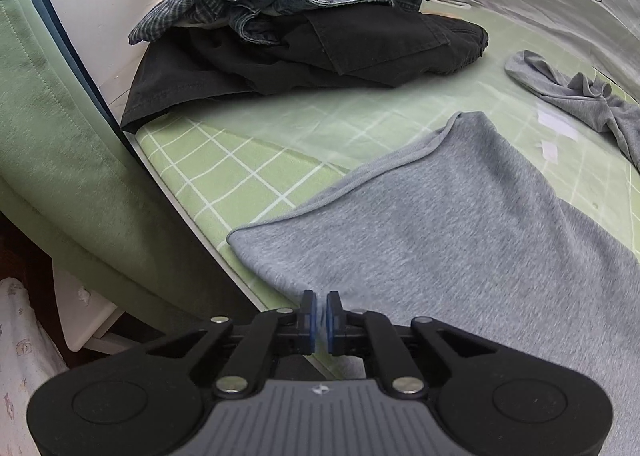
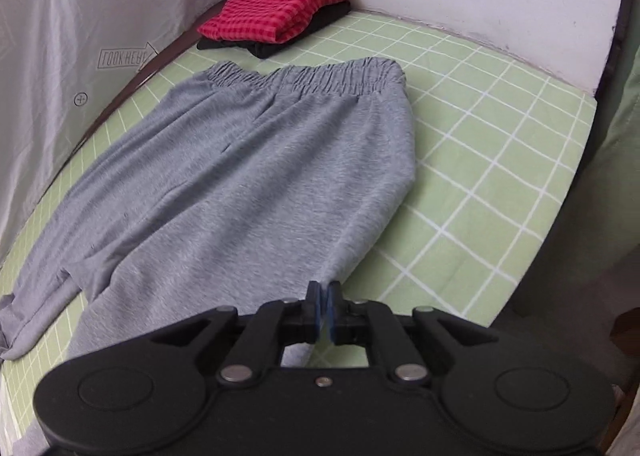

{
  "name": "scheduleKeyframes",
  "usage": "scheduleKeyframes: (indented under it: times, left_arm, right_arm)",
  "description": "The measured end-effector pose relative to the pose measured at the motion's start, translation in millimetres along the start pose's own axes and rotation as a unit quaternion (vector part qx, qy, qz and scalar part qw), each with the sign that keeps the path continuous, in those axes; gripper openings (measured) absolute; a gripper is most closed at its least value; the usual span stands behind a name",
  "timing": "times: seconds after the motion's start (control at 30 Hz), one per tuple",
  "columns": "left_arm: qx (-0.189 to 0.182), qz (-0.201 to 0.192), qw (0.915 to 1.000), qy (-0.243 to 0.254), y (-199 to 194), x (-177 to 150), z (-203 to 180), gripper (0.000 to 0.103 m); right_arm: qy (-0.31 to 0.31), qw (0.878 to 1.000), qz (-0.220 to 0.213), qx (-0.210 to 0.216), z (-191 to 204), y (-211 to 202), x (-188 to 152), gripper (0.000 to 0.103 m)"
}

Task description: Fold clothes

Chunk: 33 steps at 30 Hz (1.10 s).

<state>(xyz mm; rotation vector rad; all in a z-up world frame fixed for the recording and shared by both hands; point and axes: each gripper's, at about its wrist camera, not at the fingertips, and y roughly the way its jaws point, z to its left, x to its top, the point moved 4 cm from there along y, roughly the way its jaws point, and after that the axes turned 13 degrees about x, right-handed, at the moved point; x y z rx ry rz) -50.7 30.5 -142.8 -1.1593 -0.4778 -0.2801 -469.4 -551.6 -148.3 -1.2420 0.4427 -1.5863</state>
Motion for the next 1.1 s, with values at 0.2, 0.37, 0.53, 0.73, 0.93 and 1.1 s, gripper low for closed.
scheduleKeyframes:
  times: [0.2,0.37,0.53,0.73,0.93,1.1]
  left_arm:
    - [0.004,-0.043,0.999,0.01,-21.2,19.2,-9.3,0.048]
    - [-0.016,-0.071,0.9972,0.018,-38.6,42.3,-33.5,0.07]
    - [-0.04,-0.08,0.9953,0.036,-46.9,57.5,-72.8,0.071]
    - [-0.072,-0.085,0.9914,0.068,-52.0,79.7,-129.2,0.071]
    - [-0.095,-0.106,0.9835,0.111,-51.1,120.3,-193.3,0.084]
    - [-0.131,-0.143,0.9712,0.138,-52.0,161.9,-241.2,0.084]
  right_arm:
    - [-0.088,0.996,-0.021,-0.026,34.6,-0.4,6.2,0.076]
    - [-0.134,0.991,-0.015,-0.008,71.7,16.0,6.6,0.088]
    - [-0.147,0.989,0.0,0.012,101.6,38.0,5.8,0.092]
    - [-0.155,0.988,0.016,0.024,131.5,63.5,4.8,0.097]
    - [-0.137,0.99,0.027,0.003,143.6,86.6,4.0,0.097]
    - [-0.121,0.992,0.035,-0.015,153.7,105.4,2.8,0.097]
